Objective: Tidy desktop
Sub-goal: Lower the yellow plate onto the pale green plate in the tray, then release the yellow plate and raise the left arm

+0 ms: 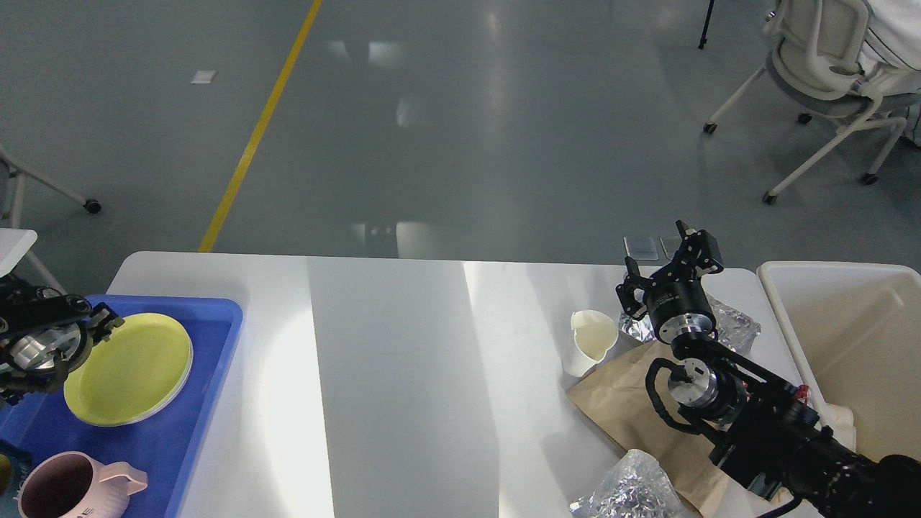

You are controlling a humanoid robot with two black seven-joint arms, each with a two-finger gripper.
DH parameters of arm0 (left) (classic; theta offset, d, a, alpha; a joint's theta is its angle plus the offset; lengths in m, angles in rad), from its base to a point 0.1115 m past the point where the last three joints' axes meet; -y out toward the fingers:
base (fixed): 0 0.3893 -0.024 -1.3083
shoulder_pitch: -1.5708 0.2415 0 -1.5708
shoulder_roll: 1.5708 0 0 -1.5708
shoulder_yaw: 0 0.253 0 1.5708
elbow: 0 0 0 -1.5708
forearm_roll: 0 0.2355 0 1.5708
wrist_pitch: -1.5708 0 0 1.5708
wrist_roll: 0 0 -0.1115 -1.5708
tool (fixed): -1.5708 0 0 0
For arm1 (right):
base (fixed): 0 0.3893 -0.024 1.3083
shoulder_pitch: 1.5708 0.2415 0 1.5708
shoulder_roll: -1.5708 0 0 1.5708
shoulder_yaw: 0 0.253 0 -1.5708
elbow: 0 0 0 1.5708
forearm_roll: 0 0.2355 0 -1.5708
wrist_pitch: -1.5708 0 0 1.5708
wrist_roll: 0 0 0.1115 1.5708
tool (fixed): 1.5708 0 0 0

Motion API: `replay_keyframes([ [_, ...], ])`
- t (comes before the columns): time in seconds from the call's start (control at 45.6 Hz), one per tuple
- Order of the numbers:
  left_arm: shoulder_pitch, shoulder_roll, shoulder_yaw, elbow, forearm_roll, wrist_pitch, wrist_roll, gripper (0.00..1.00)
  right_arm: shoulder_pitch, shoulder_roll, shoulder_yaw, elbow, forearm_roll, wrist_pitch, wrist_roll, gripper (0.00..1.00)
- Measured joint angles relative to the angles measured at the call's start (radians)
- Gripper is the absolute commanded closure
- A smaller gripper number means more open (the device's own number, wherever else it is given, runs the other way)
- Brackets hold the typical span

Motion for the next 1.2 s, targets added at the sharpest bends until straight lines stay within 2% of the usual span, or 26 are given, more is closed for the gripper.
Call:
replay_keyframes([
  [0.197,-0.023,0.052,-0.186,-0.001,0.000,0.000,0.003,0.04,0.000,0.000,0.000,0.000,0.000,0.000,0.000,0.00],
  [0.351,-0.022,0.061,-0.241,-0.010,-0.001,-0.002,-0.008,0.03,0.000,0.000,0.000,0.000,0.000,0.000,0.000,0.00],
  [0.416,-0.021,0.061,-0.256,-0.024,-0.001,-0.008,-0.029,0.03,0.000,0.000,0.000,0.000,0.000,0.000,0.001,0.00],
  [0.46,-0.018,0.060,-0.267,-0.030,-0.001,-0.020,-0.055,0.03,0.000,0.000,0.000,0.000,0.000,0.000,0.001,0.00],
  [0.526,-0.014,0.059,-0.280,-0.035,-0.001,-0.051,-0.122,0.03,0.000,0.000,0.000,0.000,0.000,0.000,0.001,0.00],
  [0.657,-0.013,0.057,-0.292,-0.036,-0.002,-0.126,-0.318,0.03,0.000,0.000,0.000,0.000,0.000,0.000,0.001,0.00],
  [0.723,-0.013,0.049,-0.304,-0.036,-0.002,-0.150,-0.392,0.03,0.000,0.000,0.000,0.000,0.000,0.000,0.001,0.00],
  [0.789,-0.013,0.028,-0.330,-0.032,-0.004,-0.158,-0.423,0.03,0.000,0.001,0.000,0.000,0.000,0.000,0.001,0.00],
  [1.095,0.068,-0.062,-0.489,0.003,-0.096,-0.160,-0.445,0.03,0.000,0.000,0.000,0.000,0.000,0.000,0.000,0.00],
  [1.205,0.092,-0.152,-0.591,0.108,-0.187,-0.153,-0.440,0.03,0.000,0.000,0.000,0.000,0.000,0.000,0.000,0.00],
])
